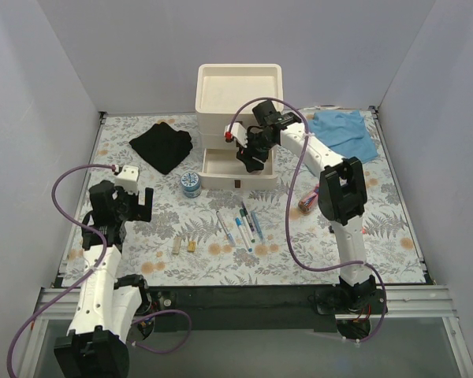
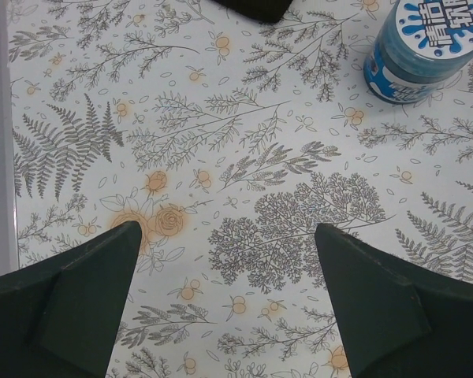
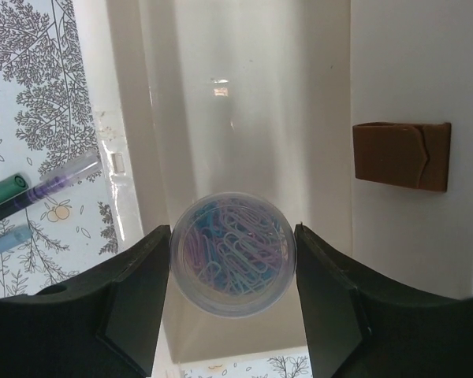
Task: Sort the stationery into containers
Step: Place the stationery in the drawer, then pick up the stationery from the center of the board.
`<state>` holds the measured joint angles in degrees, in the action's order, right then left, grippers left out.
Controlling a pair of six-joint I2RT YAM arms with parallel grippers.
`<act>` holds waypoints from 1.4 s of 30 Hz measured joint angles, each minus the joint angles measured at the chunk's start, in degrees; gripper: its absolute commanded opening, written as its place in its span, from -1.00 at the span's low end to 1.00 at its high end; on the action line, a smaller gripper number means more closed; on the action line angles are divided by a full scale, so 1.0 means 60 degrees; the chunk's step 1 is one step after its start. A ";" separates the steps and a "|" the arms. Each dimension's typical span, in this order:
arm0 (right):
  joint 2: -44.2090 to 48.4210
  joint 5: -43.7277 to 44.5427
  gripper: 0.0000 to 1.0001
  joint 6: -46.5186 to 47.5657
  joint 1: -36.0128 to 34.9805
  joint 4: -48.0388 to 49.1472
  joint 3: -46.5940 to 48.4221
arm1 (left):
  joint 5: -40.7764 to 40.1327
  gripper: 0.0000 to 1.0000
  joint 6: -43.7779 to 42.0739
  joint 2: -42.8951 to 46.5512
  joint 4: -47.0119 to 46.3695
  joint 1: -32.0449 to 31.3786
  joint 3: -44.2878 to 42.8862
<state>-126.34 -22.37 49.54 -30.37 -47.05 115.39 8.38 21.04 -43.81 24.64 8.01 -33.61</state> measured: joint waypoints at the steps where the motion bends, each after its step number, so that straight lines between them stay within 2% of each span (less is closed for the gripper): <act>1: -0.0036 -0.0036 0.47 -0.0018 0.0007 0.0025 0.0000 | 0.0029 0.88 0.0025 0.0000 0.0062 0.0000 -0.0047; 8: 0.0215 -0.0233 0.55 -0.0175 0.0044 0.0193 -0.0368 | 0.0772 0.88 -0.0015 -0.0295 0.0634 0.0004 -0.0350; 13: 0.1213 -0.0277 0.55 -0.0255 0.0044 0.0168 -0.1162 | 0.2007 0.88 -0.0925 -0.0969 0.1647 -0.0084 -0.0922; 17: 0.3002 -0.0484 0.54 -0.0484 0.0051 0.0270 -0.2379 | 0.3013 0.80 -0.2444 -0.1373 0.2958 -0.0372 -0.1526; 18: 0.3490 -0.0572 0.53 -0.0568 0.0051 0.0321 -0.2688 | 0.3191 0.73 -0.2816 -0.1508 0.3293 -0.0459 -0.1636; 21: 0.5238 -0.0831 0.52 -0.0987 0.0055 0.0674 -0.4164 | 0.3472 0.67 -0.3606 -0.1953 0.4215 -0.0834 -0.1770; 25: 0.7107 -0.1053 0.54 -0.1457 0.0047 0.1162 -0.6499 | 0.3435 0.49 -0.4044 -0.2218 0.4907 -0.2018 -0.1705; 30: 0.8011 -0.0903 0.55 -0.1989 0.0051 0.1810 -0.8568 | 0.3009 0.29 -0.3843 -0.2532 0.4965 -0.3002 -0.1399; 36: 0.8247 -0.0718 0.55 -0.2481 0.0051 0.2648 -0.9005 | 0.2306 0.22 -0.2590 -0.3876 0.4554 -0.3133 -0.1315; 42: 0.8572 -0.0576 0.55 -0.2557 0.0051 0.3009 -0.9096 | 0.1818 0.11 -0.1366 -0.4091 0.3912 -0.3559 -0.0947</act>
<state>-74.91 -25.82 34.20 -30.06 -28.99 60.82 19.29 12.84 -68.36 48.12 -13.34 -39.29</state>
